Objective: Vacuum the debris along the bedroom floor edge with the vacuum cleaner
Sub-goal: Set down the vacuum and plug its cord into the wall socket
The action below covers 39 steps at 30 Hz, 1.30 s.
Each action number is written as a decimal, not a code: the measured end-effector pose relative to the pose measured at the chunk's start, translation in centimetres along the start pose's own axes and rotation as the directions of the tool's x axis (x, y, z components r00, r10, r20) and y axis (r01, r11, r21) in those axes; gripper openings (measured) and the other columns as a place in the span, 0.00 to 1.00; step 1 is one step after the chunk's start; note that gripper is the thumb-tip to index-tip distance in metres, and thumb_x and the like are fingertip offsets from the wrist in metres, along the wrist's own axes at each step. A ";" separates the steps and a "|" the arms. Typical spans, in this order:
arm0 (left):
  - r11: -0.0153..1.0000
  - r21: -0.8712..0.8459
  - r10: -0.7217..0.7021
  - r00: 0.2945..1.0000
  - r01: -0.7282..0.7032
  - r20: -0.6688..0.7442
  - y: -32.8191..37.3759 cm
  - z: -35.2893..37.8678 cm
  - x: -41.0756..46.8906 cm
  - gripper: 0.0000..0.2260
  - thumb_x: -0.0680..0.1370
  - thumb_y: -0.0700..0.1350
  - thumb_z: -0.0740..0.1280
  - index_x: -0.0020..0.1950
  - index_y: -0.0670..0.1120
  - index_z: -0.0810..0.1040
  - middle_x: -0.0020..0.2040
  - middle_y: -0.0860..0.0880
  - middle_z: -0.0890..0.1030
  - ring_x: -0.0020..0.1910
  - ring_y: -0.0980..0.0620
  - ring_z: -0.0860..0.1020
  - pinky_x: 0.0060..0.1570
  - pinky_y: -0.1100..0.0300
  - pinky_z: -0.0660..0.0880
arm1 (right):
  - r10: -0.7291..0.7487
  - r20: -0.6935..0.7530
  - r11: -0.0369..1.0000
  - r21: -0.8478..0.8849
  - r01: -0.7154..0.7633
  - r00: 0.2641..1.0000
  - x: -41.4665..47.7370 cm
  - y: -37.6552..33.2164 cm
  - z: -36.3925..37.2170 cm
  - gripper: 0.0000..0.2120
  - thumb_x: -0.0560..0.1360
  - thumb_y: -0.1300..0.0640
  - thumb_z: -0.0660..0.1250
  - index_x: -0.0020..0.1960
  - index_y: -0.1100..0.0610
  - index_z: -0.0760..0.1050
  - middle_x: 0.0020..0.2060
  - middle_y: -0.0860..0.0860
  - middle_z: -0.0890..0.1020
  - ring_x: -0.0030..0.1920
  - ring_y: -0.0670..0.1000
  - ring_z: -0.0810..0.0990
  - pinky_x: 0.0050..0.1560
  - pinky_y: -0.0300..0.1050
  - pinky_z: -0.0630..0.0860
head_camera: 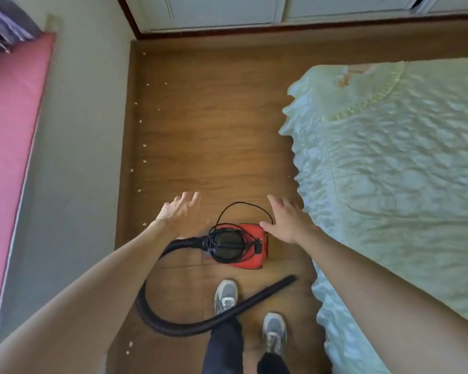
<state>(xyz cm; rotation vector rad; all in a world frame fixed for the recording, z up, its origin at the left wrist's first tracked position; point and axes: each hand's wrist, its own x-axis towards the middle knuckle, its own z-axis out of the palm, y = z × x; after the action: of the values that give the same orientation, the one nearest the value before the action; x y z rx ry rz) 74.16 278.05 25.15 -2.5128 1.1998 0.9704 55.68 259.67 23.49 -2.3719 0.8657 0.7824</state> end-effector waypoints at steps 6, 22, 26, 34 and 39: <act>0.999 0.039 0.029 0.985 -0.036 0.170 -1.6 11.4 4.7 0.31 0.77 0.62 0.61 0.72 0.45 0.59 0.64 0.43 0.70 0.62 0.41 0.73 0.56 0.46 0.73 | 0.015 0.180 1.000 0.015 -0.018 0.983 3.2 0.8 12.9 0.34 0.78 0.39 0.61 0.76 0.51 0.51 0.69 0.56 0.67 0.66 0.60 0.69 0.58 0.57 0.75; 0.989 0.071 0.103 0.951 -0.130 0.293 -2.1 24.5 13.4 0.30 0.79 0.60 0.59 0.76 0.49 0.54 0.66 0.42 0.70 0.62 0.39 0.73 0.57 0.45 0.74 | 0.159 0.297 0.925 0.289 -0.247 0.941 9.8 2.9 27.7 0.30 0.80 0.42 0.59 0.75 0.54 0.56 0.65 0.55 0.72 0.64 0.59 0.73 0.55 0.54 0.75; 0.986 0.104 0.095 0.952 -0.130 0.291 -1.8 25.8 14.7 0.29 0.80 0.58 0.59 0.77 0.50 0.55 0.67 0.41 0.69 0.64 0.39 0.72 0.58 0.44 0.73 | 0.324 0.232 0.756 0.520 -0.398 0.917 12.5 2.8 29.0 0.26 0.80 0.44 0.61 0.71 0.59 0.63 0.60 0.58 0.76 0.60 0.59 0.76 0.55 0.49 0.72; 0.980 0.168 0.068 0.970 -0.110 0.233 -2.3 28.1 15.9 0.19 0.81 0.51 0.60 0.70 0.46 0.68 0.66 0.42 0.69 0.65 0.40 0.71 0.59 0.45 0.73 | 0.683 0.245 0.185 0.853 -0.488 0.688 16.7 1.3 29.4 0.17 0.79 0.50 0.65 0.36 0.58 0.71 0.35 0.52 0.77 0.46 0.59 0.78 0.53 0.52 0.75; 0.956 0.270 0.074 0.984 -0.116 0.162 -3.5 29.2 15.8 0.18 0.79 0.43 0.64 0.69 0.48 0.70 0.64 0.44 0.71 0.63 0.42 0.71 0.58 0.47 0.74 | 0.750 0.249 0.081 0.885 -0.459 0.613 17.6 0.9 29.7 0.17 0.79 0.54 0.66 0.33 0.55 0.67 0.32 0.48 0.72 0.43 0.58 0.77 0.51 0.49 0.76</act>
<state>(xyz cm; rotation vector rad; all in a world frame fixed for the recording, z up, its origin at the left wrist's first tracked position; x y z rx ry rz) 70.08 283.01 -7.65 -2.1436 1.3188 0.9209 56.07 269.98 -9.42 -0.9836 1.9037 0.0549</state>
